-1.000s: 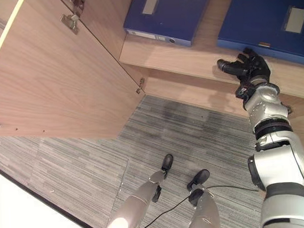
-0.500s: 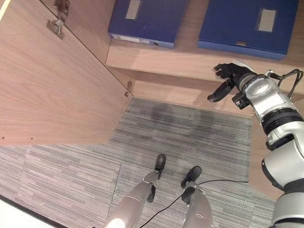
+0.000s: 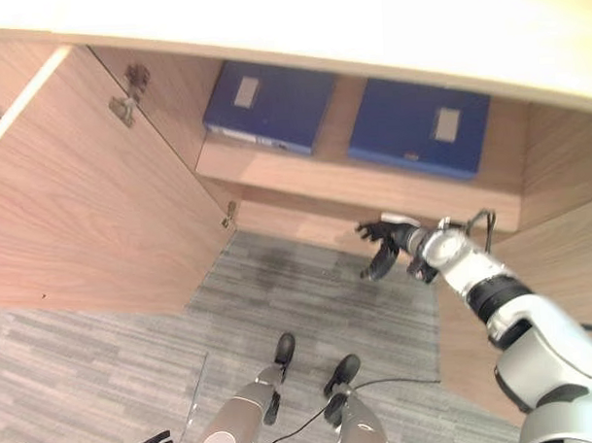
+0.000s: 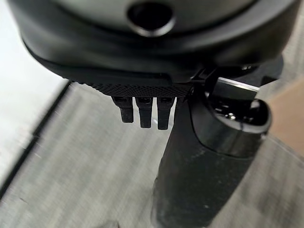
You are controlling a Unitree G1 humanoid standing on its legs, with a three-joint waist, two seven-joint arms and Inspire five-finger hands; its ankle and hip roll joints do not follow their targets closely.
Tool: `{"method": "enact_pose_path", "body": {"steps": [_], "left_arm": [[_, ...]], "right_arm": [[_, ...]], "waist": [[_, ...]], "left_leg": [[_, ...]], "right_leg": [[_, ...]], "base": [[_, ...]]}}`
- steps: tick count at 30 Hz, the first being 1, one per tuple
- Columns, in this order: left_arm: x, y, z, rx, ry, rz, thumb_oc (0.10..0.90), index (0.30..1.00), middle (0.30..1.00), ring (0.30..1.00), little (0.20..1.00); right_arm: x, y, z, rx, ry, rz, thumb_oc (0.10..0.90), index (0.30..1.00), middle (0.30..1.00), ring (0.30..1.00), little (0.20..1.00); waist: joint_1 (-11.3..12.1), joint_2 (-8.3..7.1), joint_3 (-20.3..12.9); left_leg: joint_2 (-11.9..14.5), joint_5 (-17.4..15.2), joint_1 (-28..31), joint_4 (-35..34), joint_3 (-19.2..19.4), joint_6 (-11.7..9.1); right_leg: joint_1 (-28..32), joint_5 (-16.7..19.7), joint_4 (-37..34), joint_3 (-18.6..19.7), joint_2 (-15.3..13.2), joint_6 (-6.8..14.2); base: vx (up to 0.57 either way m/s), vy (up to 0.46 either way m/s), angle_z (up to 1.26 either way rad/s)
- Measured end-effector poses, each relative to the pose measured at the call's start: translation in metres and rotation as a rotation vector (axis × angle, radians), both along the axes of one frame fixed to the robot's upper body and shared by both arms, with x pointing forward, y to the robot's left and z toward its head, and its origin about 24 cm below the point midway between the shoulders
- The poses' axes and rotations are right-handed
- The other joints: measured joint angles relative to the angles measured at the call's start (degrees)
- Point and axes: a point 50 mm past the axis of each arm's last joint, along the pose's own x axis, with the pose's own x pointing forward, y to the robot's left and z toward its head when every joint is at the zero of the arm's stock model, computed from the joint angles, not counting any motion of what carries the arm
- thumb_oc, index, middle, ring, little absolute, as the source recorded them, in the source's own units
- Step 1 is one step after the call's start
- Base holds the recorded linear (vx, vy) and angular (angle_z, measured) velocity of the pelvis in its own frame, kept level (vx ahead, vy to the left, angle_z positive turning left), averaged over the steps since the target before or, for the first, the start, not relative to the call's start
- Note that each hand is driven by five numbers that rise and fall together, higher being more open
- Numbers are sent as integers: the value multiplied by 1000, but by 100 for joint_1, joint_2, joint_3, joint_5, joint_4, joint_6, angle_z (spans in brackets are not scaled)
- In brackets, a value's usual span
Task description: Put the empty folder in the office cabinet
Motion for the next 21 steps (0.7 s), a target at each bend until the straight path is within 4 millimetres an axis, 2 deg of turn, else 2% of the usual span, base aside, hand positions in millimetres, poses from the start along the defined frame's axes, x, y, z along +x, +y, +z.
{"method": "enact_pose_path", "body": {"steps": [1,4,6,8,9,11,13,16,17,20,21], "left_arm": [[3,-2,-1,-2,10,0,800,900,900,900,900],[4,-3,-2,3,18,-21,800,900,900,900,900],[-6,-3,-6,-6,51,46,800,900,900,900,900],[-15,-6,-8,-17,80,43,800,900,900,900,900],[-13,-8,-9,-21,76,43,800,900,900,900,900],[-18,-13,-11,-36,89,45,800,900,900,900,900],[-23,-20,-13,-51,102,46,800,900,900,900,900],[-32,-22,-15,-53,132,41,800,900,900,900,900],[-35,-24,-16,-55,142,40,800,900,900,900,900],[-43,-23,-16,-55,166,48,800,900,900,900,900],[-50,-24,-17,-57,179,52,800,900,900,900,900]], "right_arm": [[-8,-3,-15,58,18,-44,800,900,900,900,900],[-19,3,-37,81,76,-40,800,900,900,900,900],[-27,26,-61,168,122,-33,800,900,900,900,900],[-38,41,-83,215,187,-20,800,900,900,900,900],[-46,46,-96,230,223,-27,800,900,900,900,900],[-76,56,-136,238,345,-75,800,900,900,900,900],[-101,57,-159,217,440,-83,800,900,900,900,900],[-144,58,-198,187,581,-234,800,900,900,900,900],[-181,67,-218,150,696,-228,800,900,900,900,900],[-232,80,-240,196,813,-365,800,900,900,900,900],[-245,85,-244,213,849,-396,800,900,900,900,900]], "waist": [[-111,-46,-36],[-283,-79,-217],[-271,-129,-326],[-337,-125,-653],[-369,-124,-711],[-376,-119,-941],[-371,-122,-1166],[-327,-142,-1258],[-217,-140,-1298],[-167,-145,-1385],[-43,-129,-1449]], "left_leg": [[5,32,177,-26,19,44],[18,-76,363,-55,76,-45],[46,-127,806,-190,334,-26],[50,-227,903,-235,457,-10],[46,-236,973,-246,482,-7],[48,-315,1281,-287,468,16],[46,-338,1297,-298,468,49],[42,-350,1488,-302,399,69],[38,-390,1509,-297,344,56],[2,-391,1532,-291,80,55],[-11,-410,1526,-292,44,83]], "right_leg": [[269,116,-233,-36,47,-11],[550,253,-597,15,133,54],[987,455,-1002,252,238,63],[1163,564,-1298,324,283,99],[1269,628,-1369,334,296,94],[1554,546,-1390,336,306,102],[1568,526,-1390,338,304,104],[1783,473,-1390,295,309,124],[1822,442,-1390,252,306,113],[2010,365,-1369,-10,284,135],[2022,342,-1376,-46,274,120]], "base": [[4,12,-9],[25,61,-16],[21,43,-55],[84,42,-35],[103,46,-13],[56,16,-1],[51,18,-1],[54,11,12],[122,-5,23],[64,7,41],[85,15,33]]}}
